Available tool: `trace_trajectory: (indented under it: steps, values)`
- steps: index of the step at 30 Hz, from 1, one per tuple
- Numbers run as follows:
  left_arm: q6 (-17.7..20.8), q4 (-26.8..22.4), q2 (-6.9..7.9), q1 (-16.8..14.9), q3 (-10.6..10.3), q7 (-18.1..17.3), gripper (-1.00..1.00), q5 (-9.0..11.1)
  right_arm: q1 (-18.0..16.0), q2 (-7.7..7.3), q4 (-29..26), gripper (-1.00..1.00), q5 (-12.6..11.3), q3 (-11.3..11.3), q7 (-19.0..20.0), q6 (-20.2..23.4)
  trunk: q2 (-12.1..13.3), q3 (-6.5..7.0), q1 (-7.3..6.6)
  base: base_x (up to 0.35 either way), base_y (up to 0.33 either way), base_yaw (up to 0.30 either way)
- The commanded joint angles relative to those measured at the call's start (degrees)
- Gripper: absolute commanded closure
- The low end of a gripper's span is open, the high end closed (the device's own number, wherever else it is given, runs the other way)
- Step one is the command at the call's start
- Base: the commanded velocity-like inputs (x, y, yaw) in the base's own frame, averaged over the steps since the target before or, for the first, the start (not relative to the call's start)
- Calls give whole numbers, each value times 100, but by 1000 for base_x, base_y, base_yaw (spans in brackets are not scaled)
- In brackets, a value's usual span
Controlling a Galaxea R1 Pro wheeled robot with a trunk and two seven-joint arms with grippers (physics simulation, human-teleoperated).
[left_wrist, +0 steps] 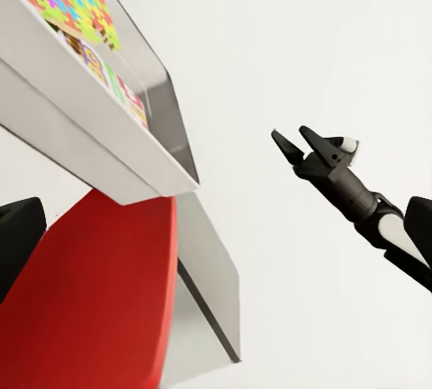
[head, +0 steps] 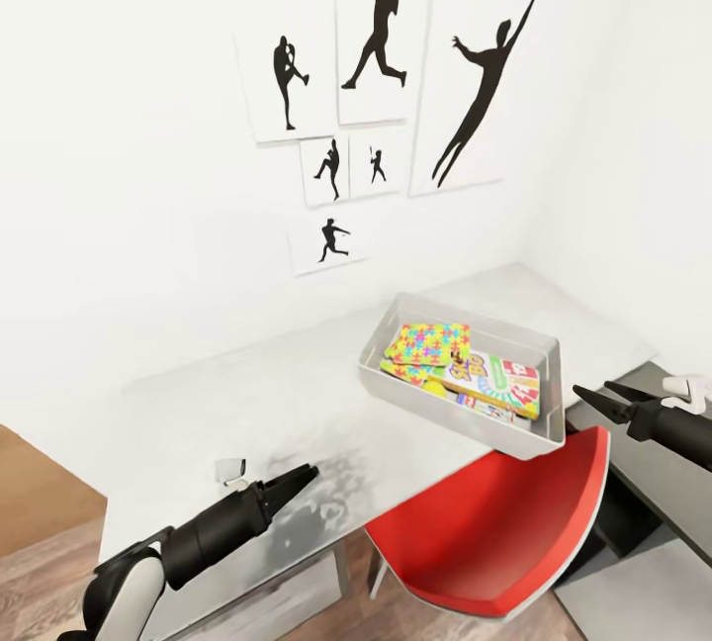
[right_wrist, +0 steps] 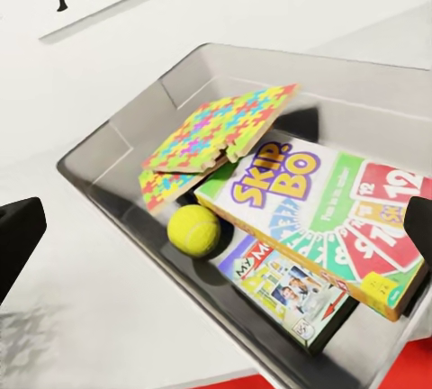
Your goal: Put all the toys in the child's room - the three board games (two on the bed and one on the table), the two jigsaw puzzles on the table, and the tennis ball on the table - inside the toy box on the table in the child's room.
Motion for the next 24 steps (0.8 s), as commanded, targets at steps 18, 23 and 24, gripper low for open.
trace_trajectory:
  steps: [18, 23, 24]
  values:
    - [37, -3, 0, -26, -261, 26, -100, 28, -30, -16, 7, -100, -60, 46, 33, -34, -11, 160, 3, -213, -6, 0]
    - [37, -3, 0, -27, -271, 26, -100, 27, -29, -17, 8, -100, -60, 46, 31, -34, -11, 208, 3, -314, -1, 0]
    - [37, -3, 0, -27, -274, 26, -100, 27, -29, -17, 8, -100, -60, 46, 31, -34, -11, 217, 3, -318, -1, 0]
